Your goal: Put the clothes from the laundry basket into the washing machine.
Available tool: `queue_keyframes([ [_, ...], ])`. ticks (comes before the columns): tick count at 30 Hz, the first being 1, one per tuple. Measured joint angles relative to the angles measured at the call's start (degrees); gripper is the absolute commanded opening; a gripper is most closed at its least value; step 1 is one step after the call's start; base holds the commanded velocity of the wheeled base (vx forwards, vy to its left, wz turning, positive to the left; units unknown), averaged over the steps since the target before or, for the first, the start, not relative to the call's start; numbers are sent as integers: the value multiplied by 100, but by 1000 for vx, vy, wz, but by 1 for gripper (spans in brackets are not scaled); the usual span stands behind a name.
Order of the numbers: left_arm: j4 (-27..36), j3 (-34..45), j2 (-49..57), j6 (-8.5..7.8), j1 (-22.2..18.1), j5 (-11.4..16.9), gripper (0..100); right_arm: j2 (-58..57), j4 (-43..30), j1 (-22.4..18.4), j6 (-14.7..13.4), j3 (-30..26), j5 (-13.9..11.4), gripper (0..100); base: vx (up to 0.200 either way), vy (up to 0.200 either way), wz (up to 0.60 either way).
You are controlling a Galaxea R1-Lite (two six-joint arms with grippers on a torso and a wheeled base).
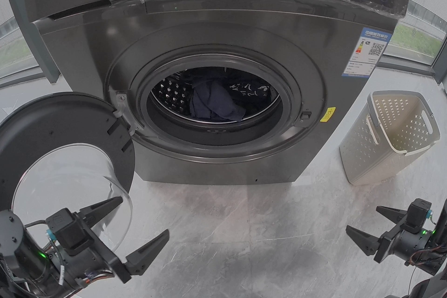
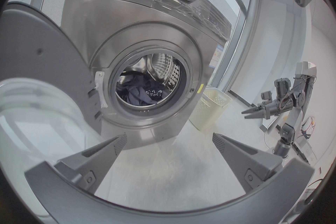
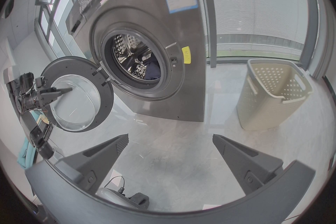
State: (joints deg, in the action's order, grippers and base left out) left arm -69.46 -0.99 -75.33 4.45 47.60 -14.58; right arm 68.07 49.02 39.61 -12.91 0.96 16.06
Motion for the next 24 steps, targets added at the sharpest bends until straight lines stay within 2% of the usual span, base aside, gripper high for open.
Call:
queue_keyframes([
  [4,1020,0,926,9,-257,29,100,-807,-596,-157,46,2,-21,100,0,0,0],
  [7,1697,2,1598,0,-546,130,100,-1351,-994,-319,71,2,-35,100,-200,0,0],
  [11,2653,-2,2538,-24,-1051,347,100,-2020,-1451,-734,128,2,-49,100,0,0,0],
  [13,3145,-2,3023,-29,-1313,558,100,-2328,-1596,-1006,202,2,-65,100,0,0,0],
  [16,3821,0,3707,-29,-1690,911,100,-2706,-1776,-1353,325,2,-101,100,-200,0,0],
  [19,4557,0,4451,-32,-2187,1330,100,-3131,-2113,-1701,422,5,-167,100,0,0,0],
  [22,5249,0,5221,-24,-2799,1725,100,-3671,-2688,-2019,495,5,-245,100,0,0,0],
  [24,5598,0,5624,-18,-3099,1915,100,-4029,-3084,-2172,533,5,-300,100,-200,0,0],
])
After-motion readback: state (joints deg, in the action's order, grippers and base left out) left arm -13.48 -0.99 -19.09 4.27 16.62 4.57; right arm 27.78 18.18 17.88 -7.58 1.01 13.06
